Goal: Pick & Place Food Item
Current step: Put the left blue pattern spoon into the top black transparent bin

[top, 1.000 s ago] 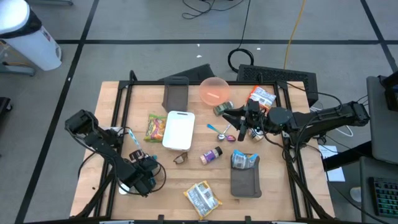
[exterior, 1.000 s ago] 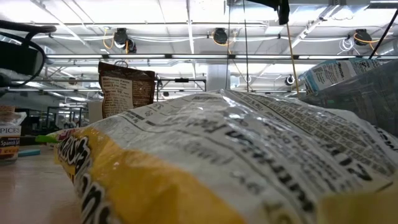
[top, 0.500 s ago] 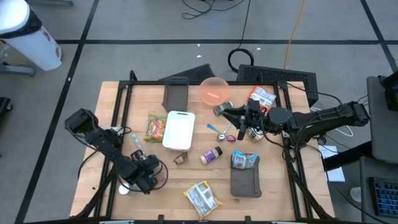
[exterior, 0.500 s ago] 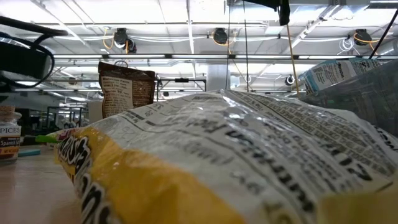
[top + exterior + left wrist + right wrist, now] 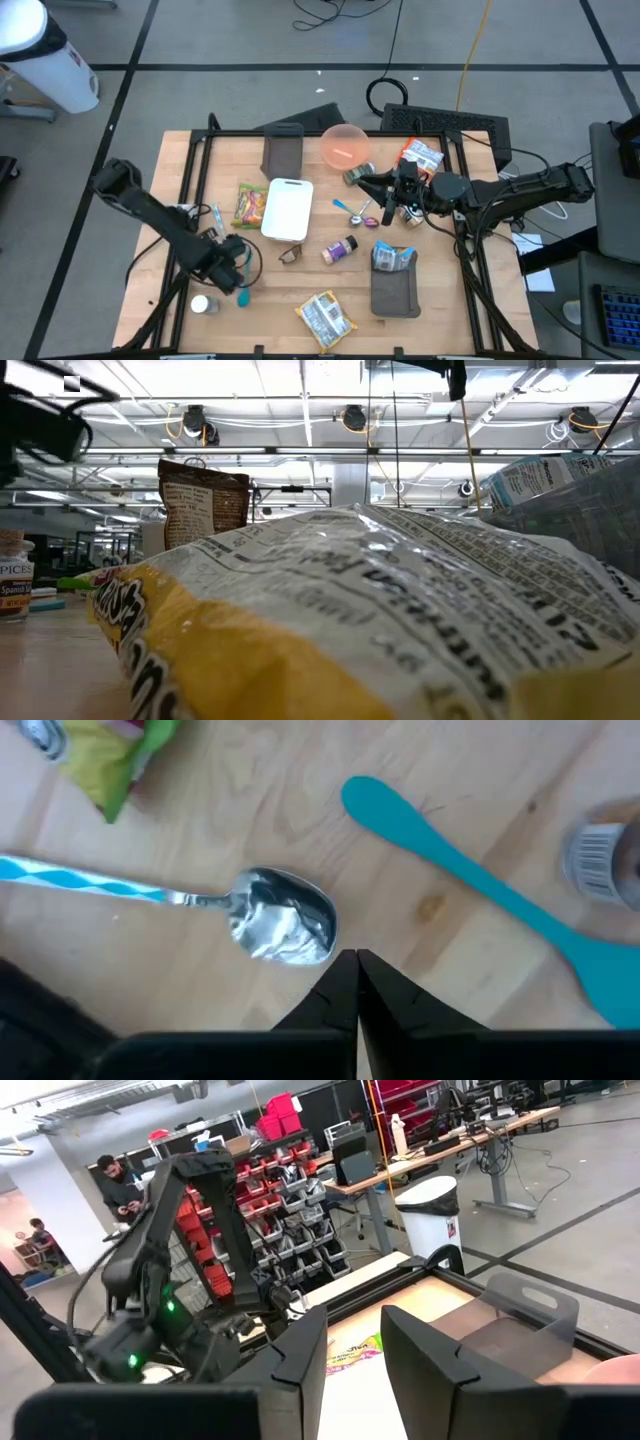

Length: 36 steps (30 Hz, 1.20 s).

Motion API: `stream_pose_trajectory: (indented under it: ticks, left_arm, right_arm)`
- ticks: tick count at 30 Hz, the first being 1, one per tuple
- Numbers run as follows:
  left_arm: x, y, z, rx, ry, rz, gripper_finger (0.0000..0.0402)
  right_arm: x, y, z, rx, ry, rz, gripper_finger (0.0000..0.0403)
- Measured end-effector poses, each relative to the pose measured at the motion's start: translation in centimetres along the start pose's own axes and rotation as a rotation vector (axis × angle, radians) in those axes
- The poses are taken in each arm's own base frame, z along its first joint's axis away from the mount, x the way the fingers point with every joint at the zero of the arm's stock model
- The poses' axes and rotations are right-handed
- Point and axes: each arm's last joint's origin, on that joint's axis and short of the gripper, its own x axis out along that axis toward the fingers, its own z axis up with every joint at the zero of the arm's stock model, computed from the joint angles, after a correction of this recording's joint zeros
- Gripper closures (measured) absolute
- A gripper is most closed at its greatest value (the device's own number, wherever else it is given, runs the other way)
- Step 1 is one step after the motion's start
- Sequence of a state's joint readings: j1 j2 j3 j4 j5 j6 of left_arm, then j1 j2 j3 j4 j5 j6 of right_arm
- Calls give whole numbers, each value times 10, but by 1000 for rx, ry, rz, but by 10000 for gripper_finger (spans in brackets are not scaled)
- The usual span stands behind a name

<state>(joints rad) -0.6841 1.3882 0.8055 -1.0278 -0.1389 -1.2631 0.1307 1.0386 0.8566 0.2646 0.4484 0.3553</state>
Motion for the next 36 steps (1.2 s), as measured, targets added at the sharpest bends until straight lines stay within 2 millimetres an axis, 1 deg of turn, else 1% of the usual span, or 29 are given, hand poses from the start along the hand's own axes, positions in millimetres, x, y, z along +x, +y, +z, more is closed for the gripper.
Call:
stream_pose_trajectory:
  ticks: [4, 6, 8, 11, 15, 21, 23, 26, 30, 33, 36]
  left_arm:
    - [-20, 12, 1, -49, -40, -108, 391]
    - [-28, 19, 3, -107, -44, -154, 383]
    - [-35, 26, 5, -199, -37, -189, 379]
    - [-42, 39, 8, -382, -28, -204, 377]
    - [-47, 55, 13, -624, -9, -193, 376]
    - [-48, 66, 20, -711, -13, -174, 375]
    - [-47, 68, 22, -728, 3, -165, 367]
    - [-44, 71, 24, -751, 37, -154, 338]
    - [-36, 74, 23, -795, 100, -135, 282]
    - [-29, 75, 20, -875, 176, -119, 242]
    - [-21, 76, 16, -967, 234, -84, 209]
  right_arm:
    - [0, 0, 0, 0, 1, 2, 314]
    - [0, 0, 0, 0, 1, 3, 314]
    - [0, 0, 0, 0, 1, 3, 314]
    - [0, 0, 0, 0, 2, 3, 314]
    - [0, 0, 0, 0, 2, 4, 314]
    - [0, 0, 0, 0, 3, 8, 314]
    - [0, 1, 0, 1, 4, 9, 314]
    - [0, 1, 0, 24, 4, 9, 314]
    - [0, 1, 0, 26, 5, 12, 314]
    - [0, 1, -1, 26, 14, 35, 314]
    - [-1, 2, -1, 26, 17, 39, 314]
